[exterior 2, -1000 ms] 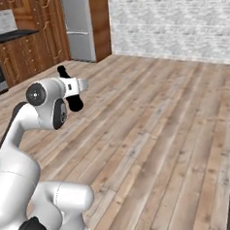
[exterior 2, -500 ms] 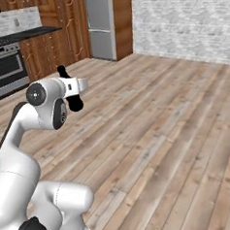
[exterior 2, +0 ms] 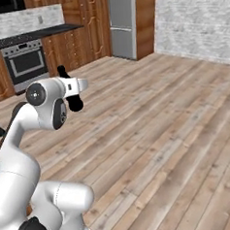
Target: Place the large bottle from the dining counter next to the other large bottle outside the sink, and place the small bottle from the dining counter next to the other small bottle inside the sink.
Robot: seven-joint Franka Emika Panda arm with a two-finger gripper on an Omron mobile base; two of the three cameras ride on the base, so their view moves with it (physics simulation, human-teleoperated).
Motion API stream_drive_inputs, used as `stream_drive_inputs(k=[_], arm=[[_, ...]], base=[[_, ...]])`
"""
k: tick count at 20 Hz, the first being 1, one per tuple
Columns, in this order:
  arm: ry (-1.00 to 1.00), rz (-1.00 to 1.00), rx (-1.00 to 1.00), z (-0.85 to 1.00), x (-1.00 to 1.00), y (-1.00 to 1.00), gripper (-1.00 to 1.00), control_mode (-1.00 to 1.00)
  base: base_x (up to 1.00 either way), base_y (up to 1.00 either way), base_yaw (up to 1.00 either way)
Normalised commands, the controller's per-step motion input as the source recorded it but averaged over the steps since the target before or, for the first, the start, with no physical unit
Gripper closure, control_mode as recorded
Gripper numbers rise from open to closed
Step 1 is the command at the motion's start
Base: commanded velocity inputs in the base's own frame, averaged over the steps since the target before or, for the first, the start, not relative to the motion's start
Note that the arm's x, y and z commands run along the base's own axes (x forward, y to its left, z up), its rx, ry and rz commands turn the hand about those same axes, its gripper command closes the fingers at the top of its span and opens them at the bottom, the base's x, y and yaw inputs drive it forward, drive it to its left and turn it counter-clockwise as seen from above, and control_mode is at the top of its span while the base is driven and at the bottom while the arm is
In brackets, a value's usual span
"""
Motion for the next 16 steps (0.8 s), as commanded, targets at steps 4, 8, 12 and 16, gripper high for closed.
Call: stream_drive_inputs(k=[4,8,12,16], arm=[[0.00,0.00,0.00,0.00,0.00,0.00,1.00,1.00],[0.00,0.00,0.00,0.00,0.00,0.00,1.00,1.00],[0.00,0.00,0.00,0.00,0.00,0.00,1.00,1.00],[0.00,0.00,0.00,0.00,0.00,0.00,1.00,1.00]], base=[[0.26,-0.05,0.23],[0.26,-0.05,0.23],[0.33,-0.09,0.22],[0.79,-0.17,0.14]])
